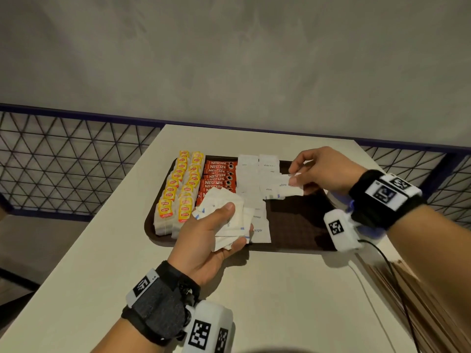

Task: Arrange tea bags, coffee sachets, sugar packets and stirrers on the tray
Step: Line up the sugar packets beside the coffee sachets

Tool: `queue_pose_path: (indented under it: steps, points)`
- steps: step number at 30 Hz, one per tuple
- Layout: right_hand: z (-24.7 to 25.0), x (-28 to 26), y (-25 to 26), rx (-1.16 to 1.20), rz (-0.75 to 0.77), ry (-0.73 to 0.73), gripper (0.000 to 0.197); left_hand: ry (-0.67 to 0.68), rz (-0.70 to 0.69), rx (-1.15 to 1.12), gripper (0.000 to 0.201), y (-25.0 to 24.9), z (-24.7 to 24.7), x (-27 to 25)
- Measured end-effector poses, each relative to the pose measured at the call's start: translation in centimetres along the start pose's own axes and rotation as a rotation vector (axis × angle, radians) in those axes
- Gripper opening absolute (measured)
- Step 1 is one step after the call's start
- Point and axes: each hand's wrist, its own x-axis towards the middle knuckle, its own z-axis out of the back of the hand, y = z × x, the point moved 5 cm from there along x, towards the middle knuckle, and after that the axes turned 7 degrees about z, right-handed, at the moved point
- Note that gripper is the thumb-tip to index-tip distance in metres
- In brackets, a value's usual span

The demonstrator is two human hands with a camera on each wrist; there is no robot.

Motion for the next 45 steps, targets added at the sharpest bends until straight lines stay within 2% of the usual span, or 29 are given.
queue_pose_path:
  steps: [3,6,14,17,21,26,28,35,38,41,43,45]
  points:
    - [-1.0,2.3,-1.3,-0.075,-0.041,0.133,0.015,0.007,-0.003,0.009,0.038,0.1,0.0,0.1]
    - [-2.4,3.7,-2.0,-0.156,-0.046,0.195,0.016,0.021,0.002,0.016,0.040,0.1,0.1,0.2]
    - [-3.9,6.1,-3.8,-0.388,-0.071,0.231,0.016,0.032,0.011,0.018,0.040,0.2,0.4,0.5]
    - [-3.8,6.4,-3.6,-0.482,-0.032,0.223,0.016,0.054,0.005,0.016,0.040,0.1,0.2,0.4]
    - [-3.2,6.1,-2.7,-0.465,0.015,0.201,0.009,0.073,-0.004,0.014,0.042,0.1,0.2,0.4]
    - [-5.8,5.3,-3.3,-0.549,0.016,0.407,0.017,0.067,-0.003,0.016,0.044,0.1,0.2,0.4]
    - [-6.3,5.6,-3.3,-0.577,0.016,0.437,0.020,0.059,0.002,0.008,0.041,0.1,0.3,0.4]
    - [-6.4,6.1,-3.0,-0.560,-0.007,0.438,0.022,0.026,0.005,-0.003,0.042,-0.1,0.3,0.4]
    - [-5.5,5.3,-1.6,-0.536,0.020,0.346,0.014,0.044,0.006,-0.017,0.046,-0.1,-0.1,0.3]
    - [-4.8,3.2,1.3,-0.386,0.101,0.222,0.006,0.083,0.040,-0.089,0.039,-0.2,-0.4,0.0]
    - [-5.0,0.7,3.3,-0.259,0.149,0.213,0.008,0.119,0.057,-0.152,0.031,-0.4,-0.4,-0.2]
    - [-5.7,-2.1,4.9,-0.142,0.199,0.243,0.011,0.131,0.061,-0.174,0.038,-0.5,-0.4,-0.2]
